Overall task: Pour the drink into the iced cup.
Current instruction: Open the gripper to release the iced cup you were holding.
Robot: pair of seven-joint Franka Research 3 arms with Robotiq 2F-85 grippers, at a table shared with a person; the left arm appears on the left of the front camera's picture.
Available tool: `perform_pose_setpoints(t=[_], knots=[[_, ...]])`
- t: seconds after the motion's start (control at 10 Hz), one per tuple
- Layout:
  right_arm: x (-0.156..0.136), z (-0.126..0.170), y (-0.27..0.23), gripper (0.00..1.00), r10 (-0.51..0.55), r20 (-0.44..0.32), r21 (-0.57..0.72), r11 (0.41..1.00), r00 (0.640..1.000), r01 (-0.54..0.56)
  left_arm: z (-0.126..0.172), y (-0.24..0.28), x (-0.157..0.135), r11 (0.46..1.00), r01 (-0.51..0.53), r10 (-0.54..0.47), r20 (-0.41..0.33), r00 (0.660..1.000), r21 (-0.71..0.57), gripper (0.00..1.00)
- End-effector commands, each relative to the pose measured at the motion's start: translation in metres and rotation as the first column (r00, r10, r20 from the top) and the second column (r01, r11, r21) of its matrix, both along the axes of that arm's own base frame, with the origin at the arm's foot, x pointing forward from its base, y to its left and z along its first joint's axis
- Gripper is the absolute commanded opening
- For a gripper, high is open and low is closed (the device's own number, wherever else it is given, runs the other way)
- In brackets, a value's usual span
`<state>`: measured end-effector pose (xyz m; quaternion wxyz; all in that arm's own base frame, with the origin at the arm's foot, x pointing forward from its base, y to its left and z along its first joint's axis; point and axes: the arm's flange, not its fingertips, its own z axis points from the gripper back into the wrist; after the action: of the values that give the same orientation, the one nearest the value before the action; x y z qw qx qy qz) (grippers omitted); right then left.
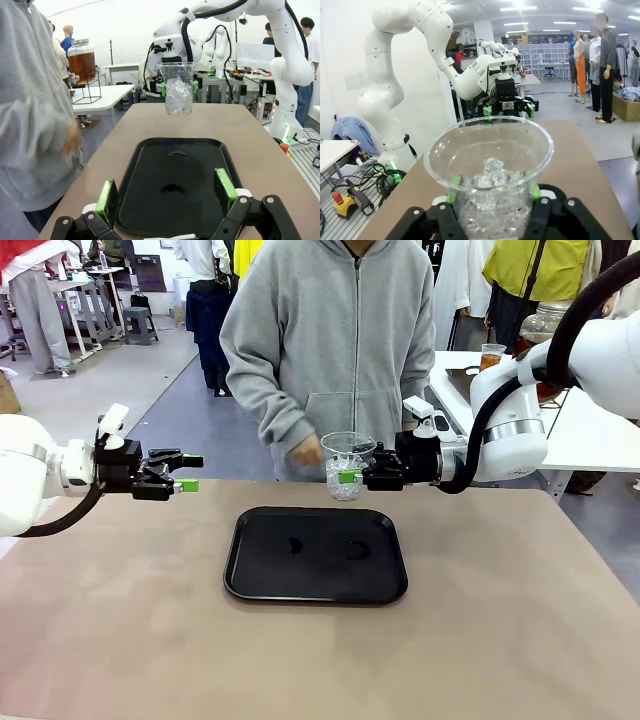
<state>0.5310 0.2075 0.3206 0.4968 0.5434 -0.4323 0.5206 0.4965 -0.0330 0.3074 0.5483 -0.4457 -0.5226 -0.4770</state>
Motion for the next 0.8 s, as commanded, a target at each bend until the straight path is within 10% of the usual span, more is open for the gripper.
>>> perform_pose_setpoints(t=[0.0,0.7], knots=[[0.0003,0.0053,-0.0001,0.62,0.006,0.019,0.011,1.000,1.000,-0.006,0.0023,-0.0019,0.0003,1.000,-0.008,0.008,0.004,1.000,-0.005,1.00],[0.0003,0.0053,-0.0001,0.62,0.006,0.019,0.011,1.000,1.000,-0.006,0.0023,-0.0019,0.0003,1.000,-0.008,0.008,0.004,1.000,-0.005,1.00]])
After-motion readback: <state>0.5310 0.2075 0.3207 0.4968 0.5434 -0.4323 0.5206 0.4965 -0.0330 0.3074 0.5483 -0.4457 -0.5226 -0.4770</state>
